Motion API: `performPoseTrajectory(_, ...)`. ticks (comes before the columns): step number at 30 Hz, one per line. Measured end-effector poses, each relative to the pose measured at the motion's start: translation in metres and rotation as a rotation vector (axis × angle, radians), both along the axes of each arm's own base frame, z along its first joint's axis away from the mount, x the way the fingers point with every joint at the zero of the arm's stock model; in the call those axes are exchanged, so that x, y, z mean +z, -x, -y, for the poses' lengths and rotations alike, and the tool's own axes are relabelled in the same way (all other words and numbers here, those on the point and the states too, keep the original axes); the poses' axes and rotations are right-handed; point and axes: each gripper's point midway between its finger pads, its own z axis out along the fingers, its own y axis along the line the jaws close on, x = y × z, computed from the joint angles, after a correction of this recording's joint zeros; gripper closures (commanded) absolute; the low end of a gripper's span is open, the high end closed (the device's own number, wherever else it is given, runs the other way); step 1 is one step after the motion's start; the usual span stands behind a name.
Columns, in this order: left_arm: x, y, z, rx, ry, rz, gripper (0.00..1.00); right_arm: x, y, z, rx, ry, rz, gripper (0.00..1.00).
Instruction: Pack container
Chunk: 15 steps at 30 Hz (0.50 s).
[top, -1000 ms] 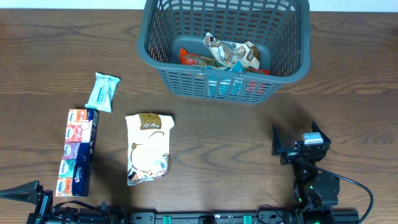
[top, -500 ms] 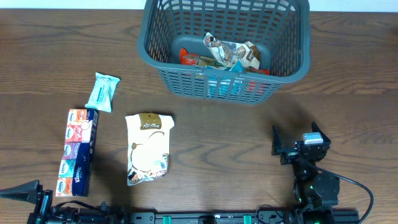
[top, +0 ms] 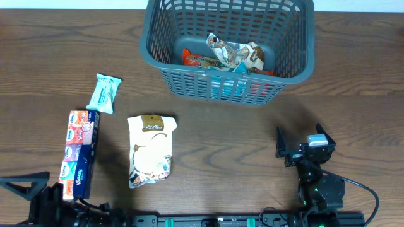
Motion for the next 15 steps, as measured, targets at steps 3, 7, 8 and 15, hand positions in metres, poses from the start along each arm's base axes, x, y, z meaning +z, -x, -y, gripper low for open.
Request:
performPoseTrajectory(3,0.013,-0.004,0.021,0.046,-0.164,-0.054,0.05,0.000,0.000,0.000,0.000,0.000,0.000,0.01)
performPoseTrajectory(7,0.026,-0.007,0.050,0.139,-0.380,-0.119,0.05,0.000,0.000,0.000,0.000,0.000,0.000,0.01)
performPoseTrajectory(8,0.028,-0.009,0.058,0.165,-0.433,-0.133,0.05,0.000,0.000,0.000,0.000,0.000,0.000,0.01)
performPoseTrajectory(15,0.034,-0.012,0.108,0.378,-0.778,-0.189,0.05,0.000,0.000,0.000,0.000,0.000,0.000,0.01)
